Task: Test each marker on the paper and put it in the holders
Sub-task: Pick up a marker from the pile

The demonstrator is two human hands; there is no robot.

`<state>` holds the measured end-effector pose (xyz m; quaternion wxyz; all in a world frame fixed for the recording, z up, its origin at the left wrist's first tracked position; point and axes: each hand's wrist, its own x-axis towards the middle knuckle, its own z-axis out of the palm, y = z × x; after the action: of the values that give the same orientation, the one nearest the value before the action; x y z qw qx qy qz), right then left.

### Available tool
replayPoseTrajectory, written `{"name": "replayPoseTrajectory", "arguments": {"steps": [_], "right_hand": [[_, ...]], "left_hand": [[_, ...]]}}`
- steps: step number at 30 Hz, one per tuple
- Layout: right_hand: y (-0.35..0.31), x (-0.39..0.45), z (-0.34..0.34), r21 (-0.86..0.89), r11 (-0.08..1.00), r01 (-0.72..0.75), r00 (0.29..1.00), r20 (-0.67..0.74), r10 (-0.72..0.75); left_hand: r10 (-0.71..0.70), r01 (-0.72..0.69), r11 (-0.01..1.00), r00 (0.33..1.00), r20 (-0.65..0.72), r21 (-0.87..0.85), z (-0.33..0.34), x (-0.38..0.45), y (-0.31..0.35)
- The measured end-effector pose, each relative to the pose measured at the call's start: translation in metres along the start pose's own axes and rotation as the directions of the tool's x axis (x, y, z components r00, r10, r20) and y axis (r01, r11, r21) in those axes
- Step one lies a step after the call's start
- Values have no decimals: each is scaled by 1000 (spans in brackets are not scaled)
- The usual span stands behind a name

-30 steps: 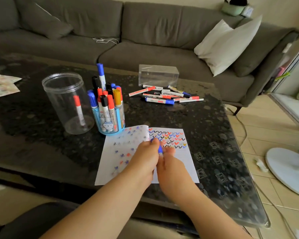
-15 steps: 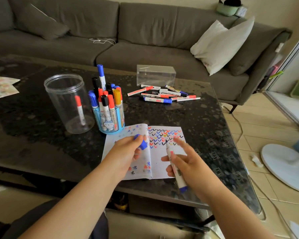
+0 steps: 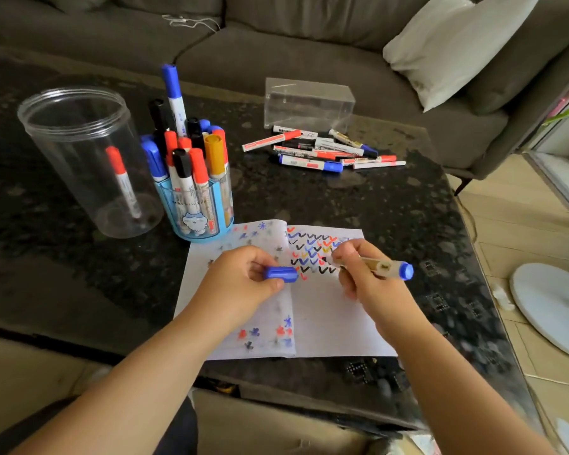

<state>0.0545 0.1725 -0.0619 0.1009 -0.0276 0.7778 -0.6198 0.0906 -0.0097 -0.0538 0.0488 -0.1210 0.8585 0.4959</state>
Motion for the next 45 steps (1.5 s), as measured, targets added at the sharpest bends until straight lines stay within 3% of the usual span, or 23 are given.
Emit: {"name": "replayPoseTrajectory", "arguments": {"steps": [12, 30, 37, 41, 45], "right_hand": [[32, 18, 8, -111, 981, 158, 973, -153, -174], [32, 19, 9, -241, 949, 201, 968, -98, -230], [34, 20, 10, -237, 952, 195, 956, -169, -238], [31, 19, 7, -108, 981, 162, 959, -217, -182], [17, 11, -3, 258, 960, 107, 972, -231, -46]], "left_hand": [[177, -152, 935, 983, -49, 321, 21, 5, -3], [173, -146, 940, 983, -63, 307, 23, 6, -7], [141, -118, 954, 988, -66, 275, 22, 6, -6], [117, -103, 963, 992, -43, 249, 19, 8, -6], [89, -91, 993, 996, 28, 74, 10, 9, -3]]}}
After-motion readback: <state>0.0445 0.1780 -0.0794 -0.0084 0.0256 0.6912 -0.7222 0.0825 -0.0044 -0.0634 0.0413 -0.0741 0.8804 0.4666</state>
